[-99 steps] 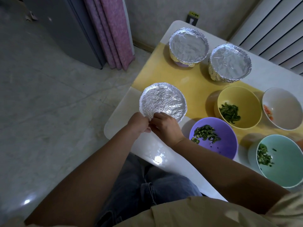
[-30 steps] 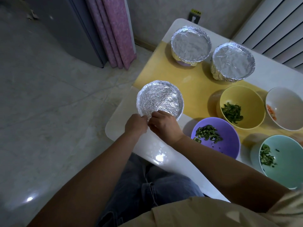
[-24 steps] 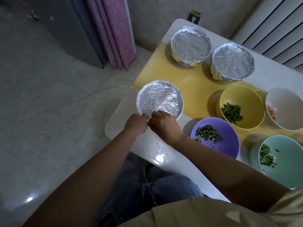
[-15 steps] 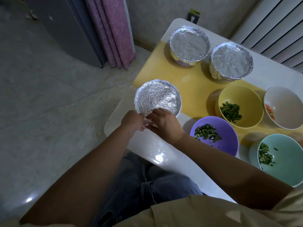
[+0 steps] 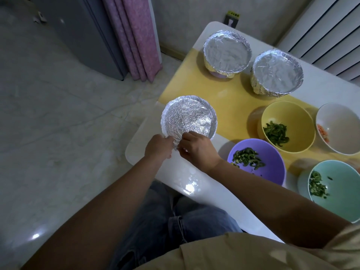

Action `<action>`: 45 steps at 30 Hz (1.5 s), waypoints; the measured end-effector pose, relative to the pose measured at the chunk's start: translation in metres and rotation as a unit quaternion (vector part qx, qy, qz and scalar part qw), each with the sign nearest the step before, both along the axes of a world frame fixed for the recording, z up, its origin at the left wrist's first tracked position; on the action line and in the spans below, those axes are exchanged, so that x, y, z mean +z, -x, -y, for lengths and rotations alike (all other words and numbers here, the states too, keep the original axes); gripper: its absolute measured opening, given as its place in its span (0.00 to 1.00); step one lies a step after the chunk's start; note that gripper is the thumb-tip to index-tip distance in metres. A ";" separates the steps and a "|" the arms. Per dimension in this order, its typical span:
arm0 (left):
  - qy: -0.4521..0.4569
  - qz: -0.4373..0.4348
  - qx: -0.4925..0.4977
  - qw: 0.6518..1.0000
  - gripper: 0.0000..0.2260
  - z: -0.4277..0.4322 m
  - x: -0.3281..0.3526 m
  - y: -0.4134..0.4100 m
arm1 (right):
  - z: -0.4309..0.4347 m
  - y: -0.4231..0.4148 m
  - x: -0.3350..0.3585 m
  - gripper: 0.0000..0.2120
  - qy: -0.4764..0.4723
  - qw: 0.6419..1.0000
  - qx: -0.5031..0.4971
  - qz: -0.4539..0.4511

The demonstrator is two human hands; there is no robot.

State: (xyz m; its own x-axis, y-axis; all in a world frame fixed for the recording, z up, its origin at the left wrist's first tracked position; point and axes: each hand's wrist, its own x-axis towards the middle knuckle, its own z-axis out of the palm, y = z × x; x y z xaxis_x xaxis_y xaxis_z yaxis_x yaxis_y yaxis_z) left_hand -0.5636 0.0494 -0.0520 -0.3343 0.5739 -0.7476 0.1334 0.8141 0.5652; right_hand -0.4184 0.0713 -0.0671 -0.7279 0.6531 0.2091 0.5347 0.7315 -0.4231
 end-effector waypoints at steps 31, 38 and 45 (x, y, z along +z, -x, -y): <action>0.005 0.048 -0.059 0.997 0.10 -0.001 0.006 -0.003 | 0.003 0.011 0.002 0.07 0.041 0.998 -0.047 -0.031; -0.006 -0.015 -0.134 0.991 0.16 -0.002 0.014 0.010 | -0.007 -0.012 0.006 0.09 0.090 0.996 -0.017 -0.018; -0.030 -0.082 -0.136 0.987 0.20 0.001 0.011 0.007 | -0.003 -0.017 0.002 0.07 0.035 0.999 0.006 0.002</action>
